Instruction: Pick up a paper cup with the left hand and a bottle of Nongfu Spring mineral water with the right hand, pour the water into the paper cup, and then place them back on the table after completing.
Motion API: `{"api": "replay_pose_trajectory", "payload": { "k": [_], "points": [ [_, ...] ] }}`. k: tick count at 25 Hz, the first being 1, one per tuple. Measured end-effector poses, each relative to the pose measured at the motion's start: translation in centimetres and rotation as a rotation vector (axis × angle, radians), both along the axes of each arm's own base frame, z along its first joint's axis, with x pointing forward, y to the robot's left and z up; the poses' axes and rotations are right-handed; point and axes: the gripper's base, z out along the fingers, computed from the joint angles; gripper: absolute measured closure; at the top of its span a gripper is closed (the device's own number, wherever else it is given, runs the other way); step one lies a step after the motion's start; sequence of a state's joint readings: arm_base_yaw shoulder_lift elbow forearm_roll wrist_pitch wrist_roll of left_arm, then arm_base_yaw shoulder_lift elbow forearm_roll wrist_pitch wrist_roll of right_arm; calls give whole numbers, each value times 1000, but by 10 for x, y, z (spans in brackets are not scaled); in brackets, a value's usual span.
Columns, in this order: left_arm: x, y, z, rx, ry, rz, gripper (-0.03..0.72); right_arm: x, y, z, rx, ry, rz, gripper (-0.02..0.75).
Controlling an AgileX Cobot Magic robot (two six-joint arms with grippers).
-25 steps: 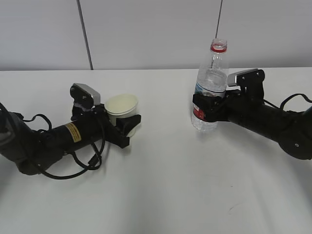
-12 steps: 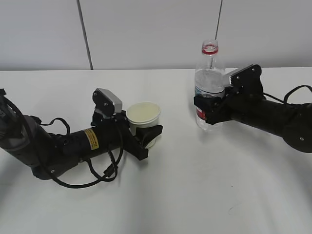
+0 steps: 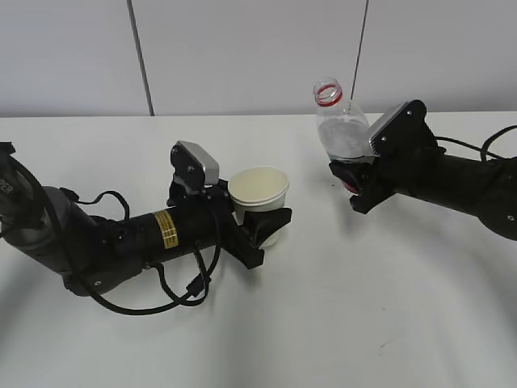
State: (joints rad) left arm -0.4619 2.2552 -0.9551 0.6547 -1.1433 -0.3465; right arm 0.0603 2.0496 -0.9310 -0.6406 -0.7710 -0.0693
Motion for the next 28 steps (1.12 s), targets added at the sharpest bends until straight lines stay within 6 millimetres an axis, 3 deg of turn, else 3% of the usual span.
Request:
{"api": "replay_pose_trajectory", "payload": {
  "k": [11,22,28],
  "points": [
    [-13,-17,1,-5,12,-65,278,0,0,1,-213,-115,82,317],
    [-15,-20,1,-4,11,-76,279,0,-1,1,-424,-231,160,318],
    [-16,-21,1,-5,12,-78,279,1,-3,13,-493,-294,144,318]
  ]
}}
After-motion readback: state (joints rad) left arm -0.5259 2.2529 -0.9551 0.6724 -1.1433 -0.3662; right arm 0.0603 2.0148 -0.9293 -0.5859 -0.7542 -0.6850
